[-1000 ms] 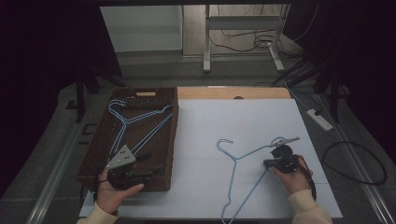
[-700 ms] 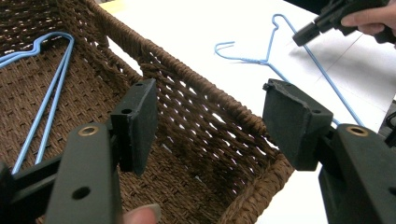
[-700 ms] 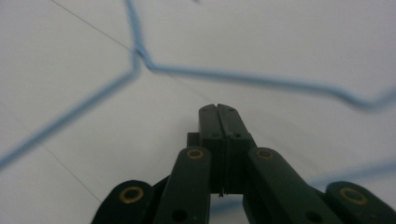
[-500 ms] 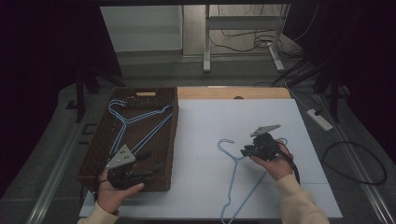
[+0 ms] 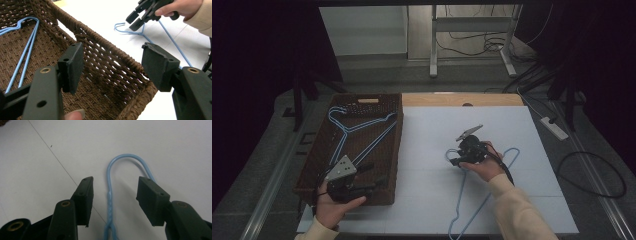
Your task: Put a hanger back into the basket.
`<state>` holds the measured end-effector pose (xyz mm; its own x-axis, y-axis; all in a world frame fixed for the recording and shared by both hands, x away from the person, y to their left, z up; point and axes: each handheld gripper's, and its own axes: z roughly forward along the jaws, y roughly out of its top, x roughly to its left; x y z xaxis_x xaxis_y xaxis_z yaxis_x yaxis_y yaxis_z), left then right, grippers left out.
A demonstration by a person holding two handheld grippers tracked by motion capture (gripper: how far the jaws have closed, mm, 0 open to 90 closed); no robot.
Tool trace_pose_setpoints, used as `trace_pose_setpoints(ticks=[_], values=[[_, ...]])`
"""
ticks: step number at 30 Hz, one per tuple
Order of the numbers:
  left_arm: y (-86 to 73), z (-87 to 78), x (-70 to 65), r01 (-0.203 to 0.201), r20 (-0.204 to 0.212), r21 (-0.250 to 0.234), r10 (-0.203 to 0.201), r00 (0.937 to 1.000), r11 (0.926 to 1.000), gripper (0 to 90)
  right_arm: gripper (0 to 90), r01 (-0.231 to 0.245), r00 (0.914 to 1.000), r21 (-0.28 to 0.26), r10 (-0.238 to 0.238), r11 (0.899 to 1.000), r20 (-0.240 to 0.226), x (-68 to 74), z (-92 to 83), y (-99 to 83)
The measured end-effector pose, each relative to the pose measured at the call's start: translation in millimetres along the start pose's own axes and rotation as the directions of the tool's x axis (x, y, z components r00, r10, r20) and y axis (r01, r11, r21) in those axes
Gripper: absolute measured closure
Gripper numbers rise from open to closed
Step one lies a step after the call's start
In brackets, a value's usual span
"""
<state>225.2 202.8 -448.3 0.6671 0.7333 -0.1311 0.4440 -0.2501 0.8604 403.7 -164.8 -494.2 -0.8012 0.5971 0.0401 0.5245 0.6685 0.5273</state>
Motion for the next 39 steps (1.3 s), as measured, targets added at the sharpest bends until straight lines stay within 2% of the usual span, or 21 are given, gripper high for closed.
trace_pose_setpoints(ticks=[6,8,11,16,18,21,24,29,34,39], values=[[-0.2,0.6,-0.3,-0.003,0.0,0.002,0.003,1.0,1.0,35.1,49.5,0.024,0.9996,0.06,-0.025,0.998,0.015,3.8,15.4,10.1],[-0.3,0.6,-0.2,-0.003,0.0,0.002,0.003,1.0,1.0,35.1,52.9,0.029,0.9994,0.08,-0.031,0.996,0.017,4.3,19.6,13.1],[-0.3,0.5,-0.2,-0.006,0.0,0.003,0.006,1.0,1.0,35.1,62.0,0.042,0.9981,0.111,-0.047,0.993,0.041,6.9,23.0,17.0],[-0.1,0.7,-1.3,-0.01,0.001,0.004,0.01,0.9999,0.9999,35.1,73.6,0.034,0.9978,0.132,-0.041,0.991,0.052,10.2,23.8,19.8],[0.2,0.2,-1.7,-0.013,0.0,0.003,0.013,0.9999,0.9999,35.1,86.0,0.032,0.9981,0.135,-0.039,0.99,0.049,12.3,23.8,20.2],[0.5,-1.0,-2.1,-0.016,0.0,0.0,0.016,0.9999,0.9999,35.1,86.9,0.017,0.9978,0.137,-0.026,0.99,0.061,13.9,23.6,20.4],[0.8,-1.3,-1.9,-0.017,0.0,0.0,0.017,0.9998,0.9998,35.1,87.1,0.01,0.9972,0.111,-0.018,0.994,0.073,14.5,21.3,18.1],[0.7,-0.9,-1.4,-0.013,-0.002,-0.002,0.013,0.9999,0.9999,35.1,87.1,-0.029,0.9973,0.013,0.028,0.999,0.067,10.3,6.0,14.2],[1.9,-1.4,-2.4,-0.01,0.002,-0.007,0.01,0.9999,0.9999,35.1,87.2,-0.026,0.9965,-0.069,0.031,0.997,0.078,11.1,-12.0,12.2],[4.7,1.7,-7.0,-0.006,0.004,0.004,0.006,1.0,1.0,34.9,87.2,-0.028,0.9959,-0.117,0.038,0.993,0.082,13.0,-22.3,9.4]])
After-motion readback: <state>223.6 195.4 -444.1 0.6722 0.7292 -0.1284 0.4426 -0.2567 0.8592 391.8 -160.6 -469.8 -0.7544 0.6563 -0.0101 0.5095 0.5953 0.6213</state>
